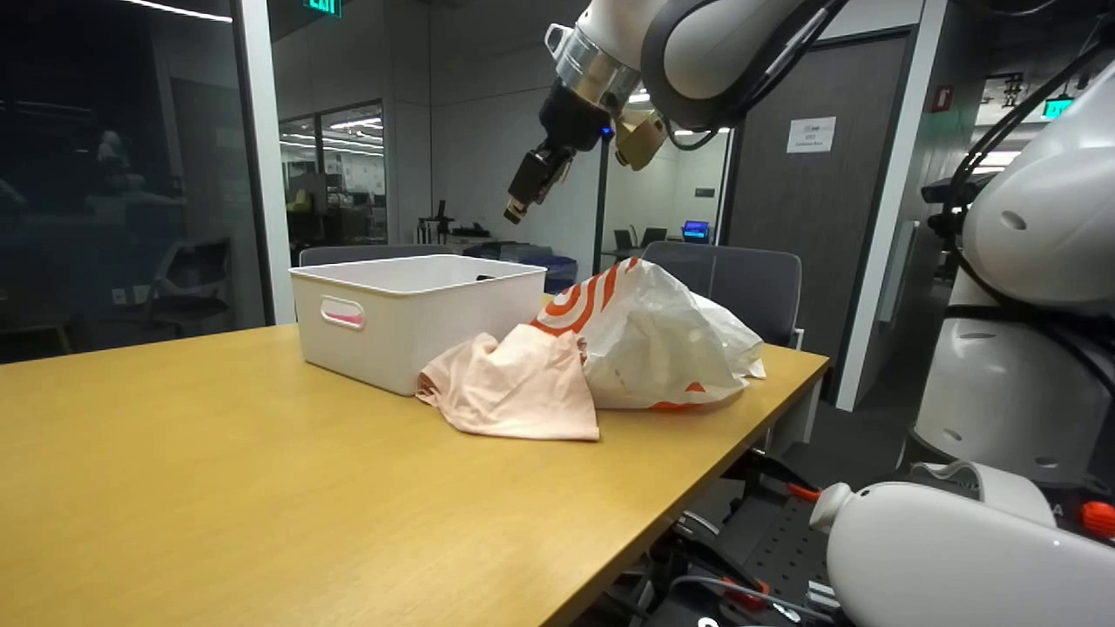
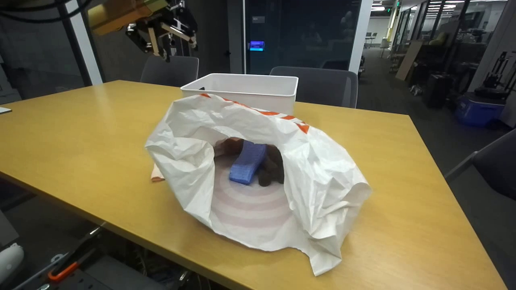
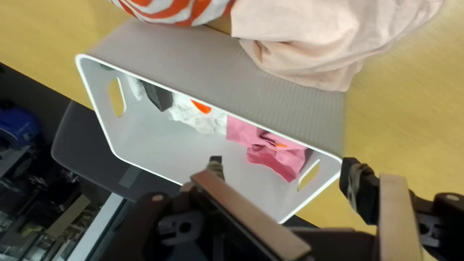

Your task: Remove the shirt and the moose toy from the plastic

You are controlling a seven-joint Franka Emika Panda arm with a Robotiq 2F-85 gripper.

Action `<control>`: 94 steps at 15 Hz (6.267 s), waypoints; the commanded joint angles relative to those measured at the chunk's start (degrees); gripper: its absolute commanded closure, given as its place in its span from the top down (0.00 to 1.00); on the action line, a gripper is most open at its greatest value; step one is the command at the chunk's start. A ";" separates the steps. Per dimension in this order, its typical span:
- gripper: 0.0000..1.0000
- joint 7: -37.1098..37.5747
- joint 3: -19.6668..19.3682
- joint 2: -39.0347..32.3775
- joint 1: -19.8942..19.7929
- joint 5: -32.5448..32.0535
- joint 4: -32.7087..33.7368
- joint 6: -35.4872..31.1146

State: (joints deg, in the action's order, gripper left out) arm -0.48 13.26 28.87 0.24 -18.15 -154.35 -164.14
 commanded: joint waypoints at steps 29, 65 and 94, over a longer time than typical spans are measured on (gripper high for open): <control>1.00 -13.91 -25.89 -8.37 -8.87 12.89 -2.66 32.88; 0.70 -32.11 -22.87 -29.62 -8.28 26.56 7.51 34.96; 1.00 -12.52 -22.10 -32.37 -8.39 3.58 11.01 7.84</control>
State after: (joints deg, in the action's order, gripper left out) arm -15.43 -8.77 0.23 -7.63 -12.45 -146.00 -153.91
